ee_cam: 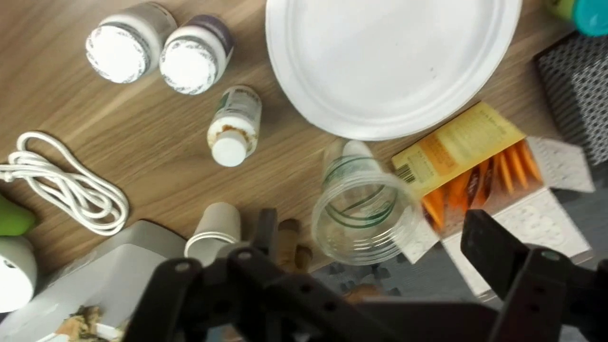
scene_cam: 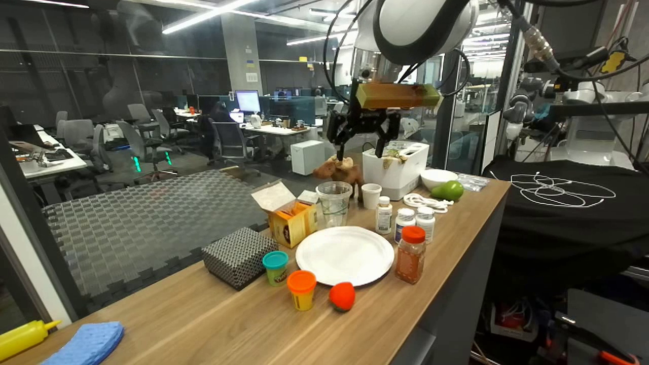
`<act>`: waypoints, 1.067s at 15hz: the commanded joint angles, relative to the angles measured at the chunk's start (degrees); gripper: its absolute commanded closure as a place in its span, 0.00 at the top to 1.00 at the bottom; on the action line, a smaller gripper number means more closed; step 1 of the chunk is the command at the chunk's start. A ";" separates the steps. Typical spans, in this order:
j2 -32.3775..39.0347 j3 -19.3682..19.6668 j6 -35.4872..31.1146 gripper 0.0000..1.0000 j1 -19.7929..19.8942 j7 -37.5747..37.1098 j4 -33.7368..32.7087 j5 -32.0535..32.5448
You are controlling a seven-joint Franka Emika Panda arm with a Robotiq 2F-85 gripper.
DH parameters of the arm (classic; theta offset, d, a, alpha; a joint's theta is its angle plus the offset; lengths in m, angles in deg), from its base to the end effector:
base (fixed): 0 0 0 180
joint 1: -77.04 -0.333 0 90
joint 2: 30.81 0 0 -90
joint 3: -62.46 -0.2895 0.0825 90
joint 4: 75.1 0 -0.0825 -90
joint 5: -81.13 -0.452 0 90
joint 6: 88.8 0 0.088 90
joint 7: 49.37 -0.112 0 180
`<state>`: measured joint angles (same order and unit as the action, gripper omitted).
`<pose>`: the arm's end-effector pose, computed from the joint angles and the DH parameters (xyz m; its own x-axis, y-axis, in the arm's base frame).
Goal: Pick up all the objects surrounding the white plate and arrange them on the plate
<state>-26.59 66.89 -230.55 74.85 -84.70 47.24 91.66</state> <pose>0.6296 -0.0246 0.3278 0.8257 -0.4823 0.2927 -0.4988 -0.8665 -0.0207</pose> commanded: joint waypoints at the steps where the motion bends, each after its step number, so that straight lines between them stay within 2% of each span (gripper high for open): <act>1: -3.92 -4.38 -1.14 1.00 -1.44 8.35 3.84 -4.50; 5: 0.00 -9.09 -0.37 1.00 -4.16 15.79 2.30 -8.27; 9: 7.59 -12.20 1.18 1.00 -6.06 24.35 -3.00 -11.33; 16: 21.62 -12.21 6.82 1.00 -6.24 32.39 -17.25 -10.13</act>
<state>-10.48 54.28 -227.95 68.40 -55.63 37.93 81.87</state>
